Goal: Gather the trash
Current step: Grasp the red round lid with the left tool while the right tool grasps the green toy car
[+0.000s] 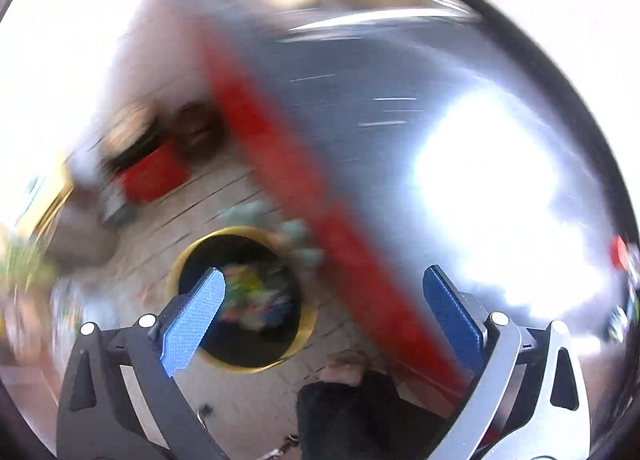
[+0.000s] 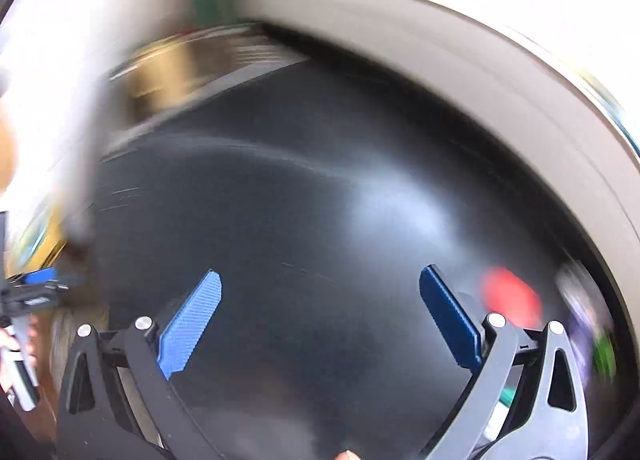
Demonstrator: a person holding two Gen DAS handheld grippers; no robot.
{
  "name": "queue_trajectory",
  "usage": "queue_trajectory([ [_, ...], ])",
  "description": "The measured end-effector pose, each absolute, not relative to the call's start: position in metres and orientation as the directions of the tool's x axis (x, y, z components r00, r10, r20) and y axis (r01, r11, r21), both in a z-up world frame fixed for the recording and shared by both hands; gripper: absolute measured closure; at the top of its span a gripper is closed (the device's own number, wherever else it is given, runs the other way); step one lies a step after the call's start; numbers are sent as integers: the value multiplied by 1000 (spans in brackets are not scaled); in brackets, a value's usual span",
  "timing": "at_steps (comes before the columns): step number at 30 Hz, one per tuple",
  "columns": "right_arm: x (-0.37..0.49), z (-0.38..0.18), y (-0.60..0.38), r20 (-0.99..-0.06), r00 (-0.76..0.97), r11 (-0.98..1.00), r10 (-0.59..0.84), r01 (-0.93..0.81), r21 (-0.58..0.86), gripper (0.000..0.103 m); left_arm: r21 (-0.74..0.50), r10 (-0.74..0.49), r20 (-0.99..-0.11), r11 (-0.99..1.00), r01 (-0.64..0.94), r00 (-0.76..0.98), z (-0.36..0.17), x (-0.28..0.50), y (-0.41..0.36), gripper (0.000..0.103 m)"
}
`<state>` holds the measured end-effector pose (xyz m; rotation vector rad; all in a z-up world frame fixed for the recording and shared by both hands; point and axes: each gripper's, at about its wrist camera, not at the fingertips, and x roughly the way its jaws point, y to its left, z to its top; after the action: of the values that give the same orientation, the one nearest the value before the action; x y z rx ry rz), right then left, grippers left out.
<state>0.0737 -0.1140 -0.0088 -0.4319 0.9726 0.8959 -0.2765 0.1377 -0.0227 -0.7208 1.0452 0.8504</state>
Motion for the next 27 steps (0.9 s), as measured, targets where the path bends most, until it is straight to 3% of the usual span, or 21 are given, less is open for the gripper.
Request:
queue_trajectory([
  [4, 143, -13, -273, -879, 406, 843, 248, -537, -10, 7, -112, 177, -924, 721, -684, 338, -9, -162, 96, 7],
  [10, 169, -44, -413, -921, 372, 967, 114, -253, 17, 7, -107, 48, -930, 914, -392, 365, 1, -25, 11, 7],
  [18, 165, -96, -449, -961, 258, 977, 103, -205, 50, 7, -50, -8, -956, 989, -136, 293, -16, 72, -77, 7],
  [27, 238, -102, -465, -948, 308, 983, 82, -182, 26, 7, 2, 10, -973, 999, -34, 230, -45, 137, -102, 7],
])
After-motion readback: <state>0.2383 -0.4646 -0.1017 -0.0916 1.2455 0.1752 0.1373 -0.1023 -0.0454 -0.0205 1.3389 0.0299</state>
